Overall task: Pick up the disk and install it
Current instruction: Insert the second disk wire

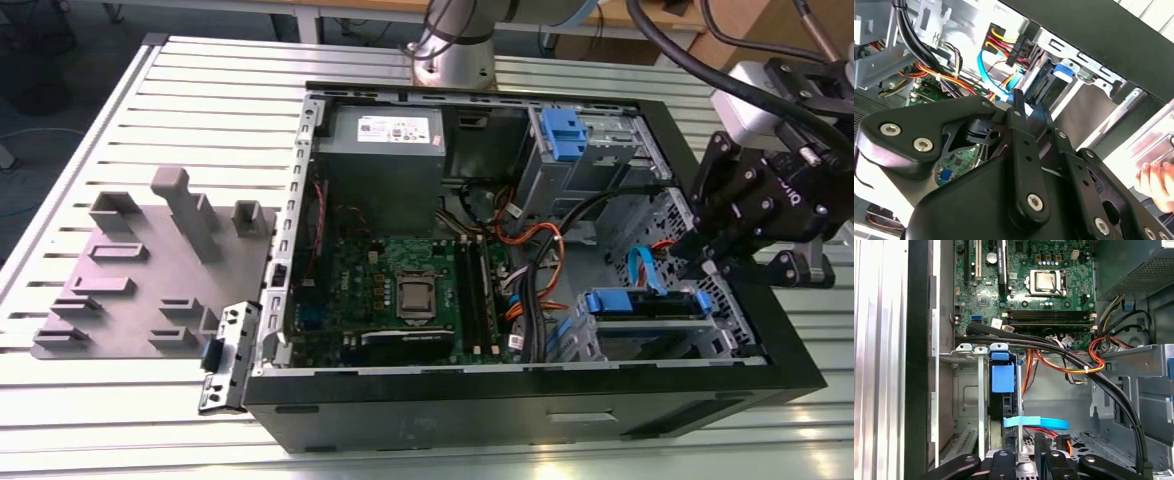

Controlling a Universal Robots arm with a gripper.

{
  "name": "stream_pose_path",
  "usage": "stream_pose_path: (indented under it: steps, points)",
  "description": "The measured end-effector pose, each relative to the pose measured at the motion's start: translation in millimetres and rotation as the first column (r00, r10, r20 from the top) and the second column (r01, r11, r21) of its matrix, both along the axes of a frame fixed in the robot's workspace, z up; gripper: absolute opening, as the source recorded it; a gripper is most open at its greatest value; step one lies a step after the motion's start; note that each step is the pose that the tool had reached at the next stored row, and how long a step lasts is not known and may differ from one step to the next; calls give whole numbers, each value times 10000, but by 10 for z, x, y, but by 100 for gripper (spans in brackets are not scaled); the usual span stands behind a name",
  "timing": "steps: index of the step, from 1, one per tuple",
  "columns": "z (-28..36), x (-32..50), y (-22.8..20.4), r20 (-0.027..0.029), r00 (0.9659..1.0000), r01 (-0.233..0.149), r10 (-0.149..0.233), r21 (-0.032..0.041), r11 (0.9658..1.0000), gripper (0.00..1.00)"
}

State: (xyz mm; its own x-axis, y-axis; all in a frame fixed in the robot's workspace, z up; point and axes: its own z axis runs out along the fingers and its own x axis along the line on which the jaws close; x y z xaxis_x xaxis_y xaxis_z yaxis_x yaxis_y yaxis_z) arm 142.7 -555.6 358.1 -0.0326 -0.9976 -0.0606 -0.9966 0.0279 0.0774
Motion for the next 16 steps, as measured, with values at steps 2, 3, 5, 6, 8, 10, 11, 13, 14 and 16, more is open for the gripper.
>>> stream_pose_path:
  steps: [2,3,5,6,8,10,11,13,14,16]
  points:
    - [-3,2,42,0,10000,0,0,-2,10000,29]
    - [-6,3,69,0,10000,0,0,-1,10000,29]
    - [-9,4,120,0,10000,0,0,-2,10000,29]
    - [-13,7,141,0,10000,0,0,0,10000,29]
    - [-29,18,210,0,10000,1,-1,-2,10000,29]
    - [-44,24,252,0,10000,0,0,-1,10000,29]
    - [-51,28,264,0,10000,0,0,0,10000,29]
    - [-63,42,273,0,10000,0,0,2,10000,29]
    - [-68,53,274,0,10000,0,0,0,10000,29]
    - [-76,75,275,0,10000,1,-1,-3,10000,29]
